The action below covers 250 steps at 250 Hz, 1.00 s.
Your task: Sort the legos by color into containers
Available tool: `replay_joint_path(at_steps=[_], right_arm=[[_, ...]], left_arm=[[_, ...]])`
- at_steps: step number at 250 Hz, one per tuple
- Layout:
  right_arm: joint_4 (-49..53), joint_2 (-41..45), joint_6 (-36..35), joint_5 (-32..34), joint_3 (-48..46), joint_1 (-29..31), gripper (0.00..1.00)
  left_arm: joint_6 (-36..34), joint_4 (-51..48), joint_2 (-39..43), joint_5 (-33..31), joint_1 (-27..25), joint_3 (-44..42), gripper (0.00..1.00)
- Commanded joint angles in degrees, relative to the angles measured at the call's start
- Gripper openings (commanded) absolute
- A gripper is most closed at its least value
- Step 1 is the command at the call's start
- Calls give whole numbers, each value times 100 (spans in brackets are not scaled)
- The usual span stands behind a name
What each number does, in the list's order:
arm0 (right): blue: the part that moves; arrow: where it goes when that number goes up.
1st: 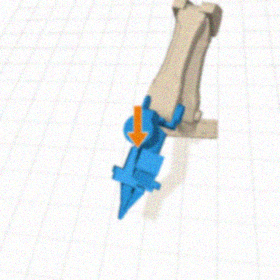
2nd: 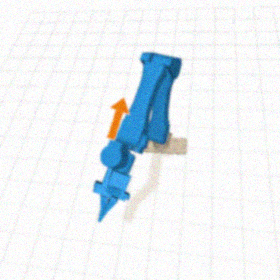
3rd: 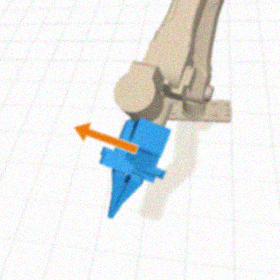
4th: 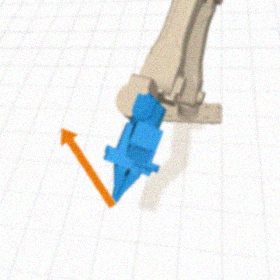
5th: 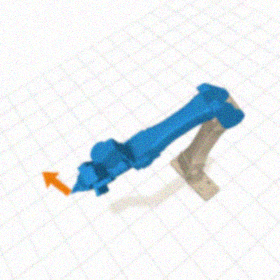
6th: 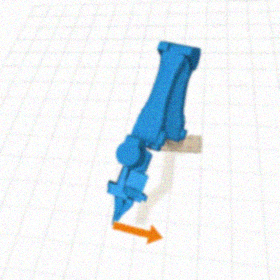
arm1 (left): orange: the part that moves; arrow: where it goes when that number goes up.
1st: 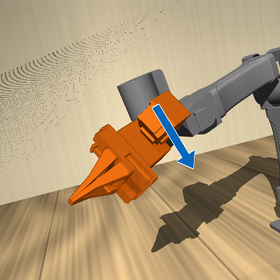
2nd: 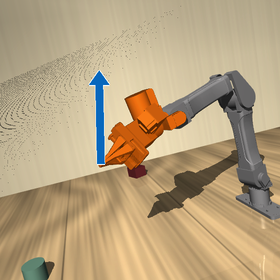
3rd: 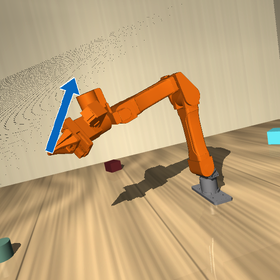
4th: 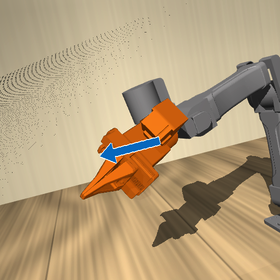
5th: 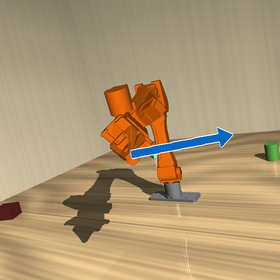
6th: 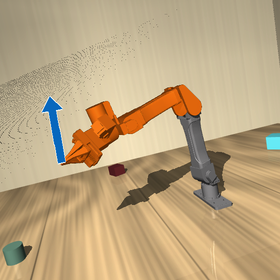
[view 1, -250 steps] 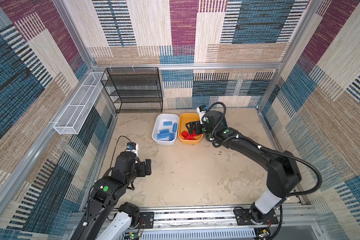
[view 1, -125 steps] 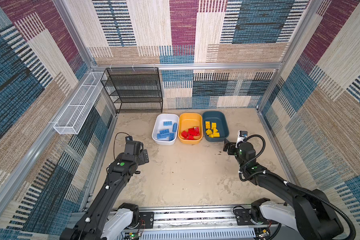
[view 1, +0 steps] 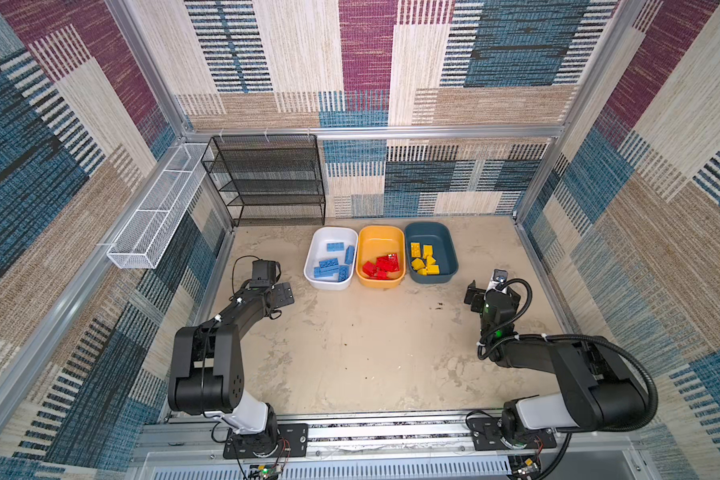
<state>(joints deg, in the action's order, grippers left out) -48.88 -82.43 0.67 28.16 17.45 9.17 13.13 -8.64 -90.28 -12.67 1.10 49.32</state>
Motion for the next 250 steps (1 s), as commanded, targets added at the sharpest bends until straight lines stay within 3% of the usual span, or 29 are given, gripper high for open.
replay_joint_path(at_steps=[1,56,105,131,148,167,185,217,250], right_arm=[[-2007,-228,-280,-23,-196,-109,100],[-1534,-514,-100,-662,102,-385,100],[-2888,-274,-338,-1196,-749,-390,100],[-3989,-282,-412,-1298,-1354,-364,100],[-4812,-482,-533,-1415,-1657,-325,100],[-5136,-703,-724,-1474,-1709,-201,100],[-5424,-808,-763,-1553,-1815,-187,100],[-5718,-1006,-931,-1639,-1906,-67,100],[-5718,-1041,-942,-1621,-1885,-64,100]], left_arm=[[-507,1393,-121,133,3,-203,99],[-763,1795,-388,-78,4,-224,99],[-807,2551,164,93,-6,-942,98],[-926,3515,751,452,-10,-1758,98],[-1028,4306,819,281,6,-2096,99],[-1014,4081,682,436,59,-1972,99],[-1202,5421,554,387,-115,-2590,98],[-1840,8008,59,-560,-836,-3630,99],[-1815,7563,139,-516,-819,-3461,99]])
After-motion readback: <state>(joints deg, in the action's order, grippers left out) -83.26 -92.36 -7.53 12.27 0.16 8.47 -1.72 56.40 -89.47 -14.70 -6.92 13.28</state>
